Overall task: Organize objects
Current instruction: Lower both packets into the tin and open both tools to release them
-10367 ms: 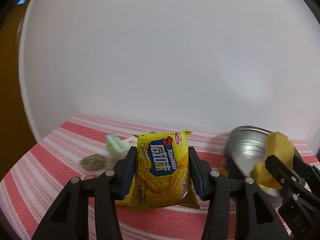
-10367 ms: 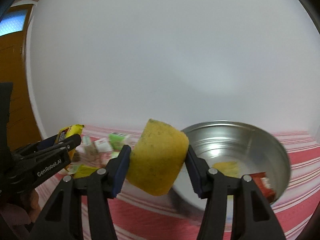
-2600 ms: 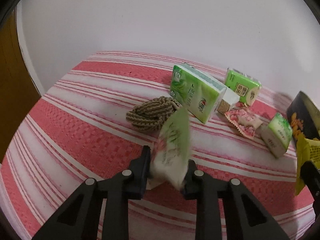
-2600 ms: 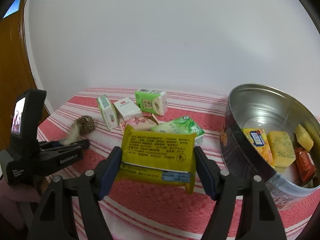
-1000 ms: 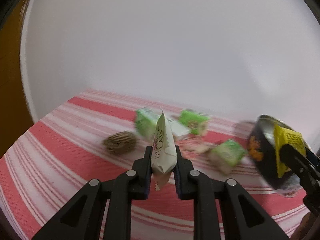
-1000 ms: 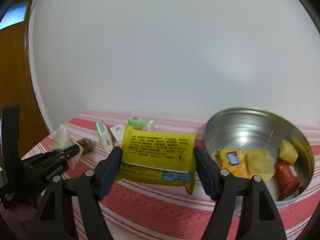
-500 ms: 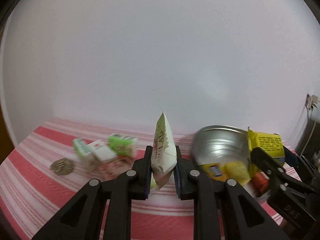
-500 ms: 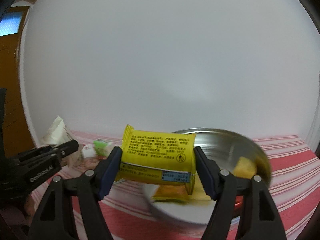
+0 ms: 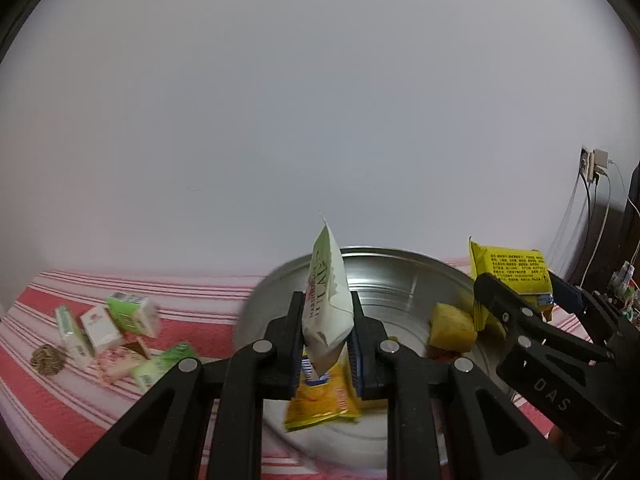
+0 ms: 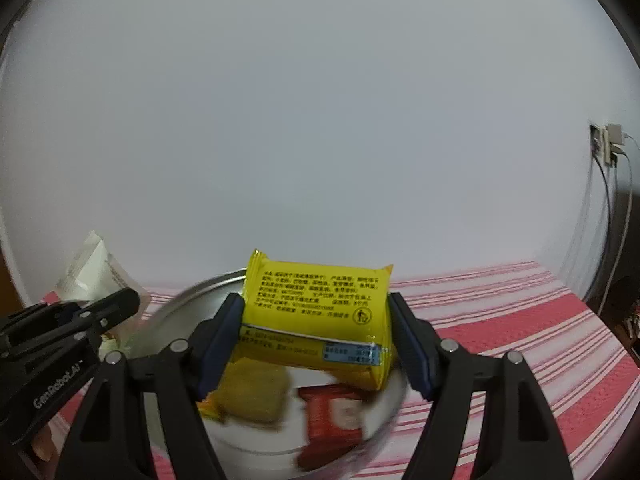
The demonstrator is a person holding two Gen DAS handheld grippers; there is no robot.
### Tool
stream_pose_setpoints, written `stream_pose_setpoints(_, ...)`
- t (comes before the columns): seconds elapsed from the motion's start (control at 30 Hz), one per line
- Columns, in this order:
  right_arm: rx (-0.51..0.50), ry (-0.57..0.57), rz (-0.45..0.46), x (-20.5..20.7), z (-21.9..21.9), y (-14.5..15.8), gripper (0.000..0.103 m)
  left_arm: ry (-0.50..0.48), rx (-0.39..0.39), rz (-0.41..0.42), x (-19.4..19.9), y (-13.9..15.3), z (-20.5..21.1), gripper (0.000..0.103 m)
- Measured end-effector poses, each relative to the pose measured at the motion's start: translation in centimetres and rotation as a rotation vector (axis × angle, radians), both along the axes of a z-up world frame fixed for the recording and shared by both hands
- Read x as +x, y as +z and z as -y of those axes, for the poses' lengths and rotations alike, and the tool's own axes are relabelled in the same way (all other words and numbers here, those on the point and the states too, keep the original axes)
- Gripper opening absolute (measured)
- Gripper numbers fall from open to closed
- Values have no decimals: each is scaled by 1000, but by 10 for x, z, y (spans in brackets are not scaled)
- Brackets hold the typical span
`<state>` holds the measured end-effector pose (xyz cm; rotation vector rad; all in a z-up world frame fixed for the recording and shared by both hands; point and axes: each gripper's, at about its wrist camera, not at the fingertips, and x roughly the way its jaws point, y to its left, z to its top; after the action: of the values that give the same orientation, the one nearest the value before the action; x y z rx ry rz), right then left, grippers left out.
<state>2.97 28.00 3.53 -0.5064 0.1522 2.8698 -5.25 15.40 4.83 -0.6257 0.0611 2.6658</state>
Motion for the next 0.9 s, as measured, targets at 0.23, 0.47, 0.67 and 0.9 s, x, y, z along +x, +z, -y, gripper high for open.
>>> stream_pose_setpoints(0.23,14,-51,19,-8,-25,-3,73,-15,-30,30,-12,-13,-24,21)
stream_pose_setpoints(0.47,32,-76,57,-25,-34,-7,73,-8,-61,55,-23,-22,-36,21)
stream_pose_setpoints(0.67,38,-74,89,-29,-31,-12,73,-2,-83,72,-24,-28,-32,21)
stream_pose_setpoints(0.9,25,-65,116,-24,-40,-12,73,14,-97,80,-26,-33,-25,21)
